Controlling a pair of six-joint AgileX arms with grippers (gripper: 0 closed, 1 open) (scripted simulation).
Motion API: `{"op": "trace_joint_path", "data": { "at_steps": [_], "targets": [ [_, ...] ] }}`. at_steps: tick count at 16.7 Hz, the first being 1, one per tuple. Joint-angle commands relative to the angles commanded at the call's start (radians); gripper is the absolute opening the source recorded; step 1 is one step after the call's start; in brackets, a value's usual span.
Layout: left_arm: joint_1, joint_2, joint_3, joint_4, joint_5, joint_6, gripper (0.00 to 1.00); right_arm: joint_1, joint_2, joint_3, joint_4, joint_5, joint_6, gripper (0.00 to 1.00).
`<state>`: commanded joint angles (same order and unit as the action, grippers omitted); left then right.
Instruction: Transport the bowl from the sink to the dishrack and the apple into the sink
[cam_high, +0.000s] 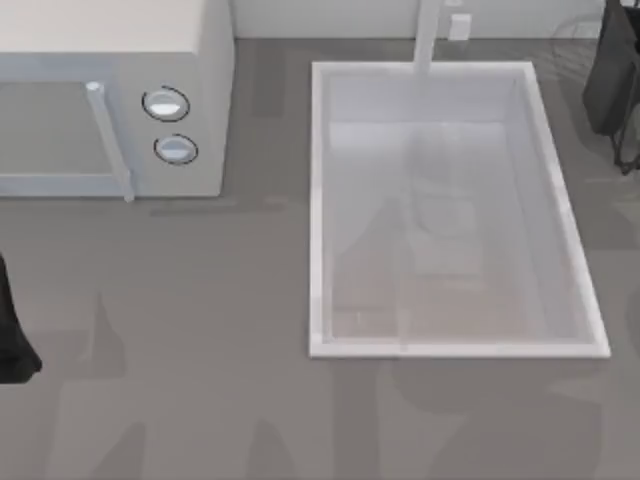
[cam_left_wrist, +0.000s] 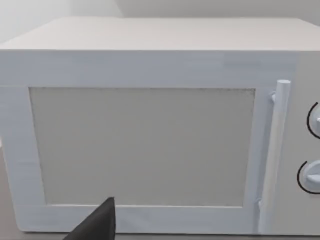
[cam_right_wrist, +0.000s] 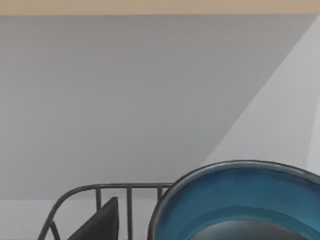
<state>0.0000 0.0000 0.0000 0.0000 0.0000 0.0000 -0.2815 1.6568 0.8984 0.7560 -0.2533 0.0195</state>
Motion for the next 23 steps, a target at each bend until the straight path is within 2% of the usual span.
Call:
{"op": "trace_joint_path", "data": {
  "at_steps": [4, 16, 19, 23],
  "targets": [
    [0.000, 0.000, 0.000, 0.000, 0.000, 0.000, 1.00, 0.045, -0.279, -0.152, -0.128, 0.045, -0.001, 1.00],
    [0.000, 0.000, 0.000, 0.000, 0.000, 0.000, 1.00, 0.233, -1.437, -0.763, -0.645, 0.211, -0.025, 1.00],
    [0.000, 0.000, 0.000, 0.000, 0.000, 0.000, 1.00, 0.266, -1.595, -0.859, -0.724, 0.241, -0.022, 1.00],
    [0.000, 0.000, 0.000, 0.000, 0.000, 0.000, 1.00, 0.281, -1.657, -0.898, -0.756, 0.253, -0.020, 1.00]
  ]
}}
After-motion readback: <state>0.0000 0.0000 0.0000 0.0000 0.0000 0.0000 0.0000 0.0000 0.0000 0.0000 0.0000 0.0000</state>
